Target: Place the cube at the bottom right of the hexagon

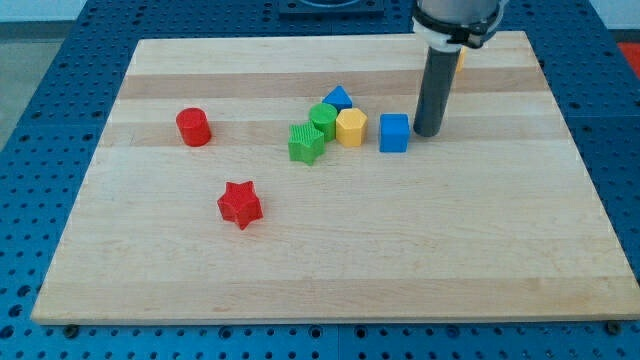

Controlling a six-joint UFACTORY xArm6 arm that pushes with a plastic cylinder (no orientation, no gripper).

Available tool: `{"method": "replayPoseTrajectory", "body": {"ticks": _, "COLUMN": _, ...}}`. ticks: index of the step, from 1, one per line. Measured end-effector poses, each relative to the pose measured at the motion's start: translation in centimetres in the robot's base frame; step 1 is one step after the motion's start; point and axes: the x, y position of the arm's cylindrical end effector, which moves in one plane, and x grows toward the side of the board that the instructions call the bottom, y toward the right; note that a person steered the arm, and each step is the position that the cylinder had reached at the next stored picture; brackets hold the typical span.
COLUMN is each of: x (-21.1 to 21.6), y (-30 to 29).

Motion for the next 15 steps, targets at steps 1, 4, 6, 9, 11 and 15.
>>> {"method": "replayPoseTrajectory", "body": {"ticks": 1, "x": -1.6, "y": -0.1}}
{"method": "replayPoseTrajectory", "body": {"ticks": 4, "x": 0.2, "y": -1.5}}
{"method": "replayPoseTrajectory", "body": {"ticks": 6, "x": 2.0, "y": -2.3}}
{"method": "replayPoseTrajectory", "body": {"ticks": 9, "x": 2.4, "y": -2.3}}
{"method": "replayPoseTrajectory", "body": {"ticks": 11, "x": 3.9, "y": -2.3}}
{"method": "replayPoseTrajectory", "body": {"ticks": 15, "x": 6.0, "y": -2.0}}
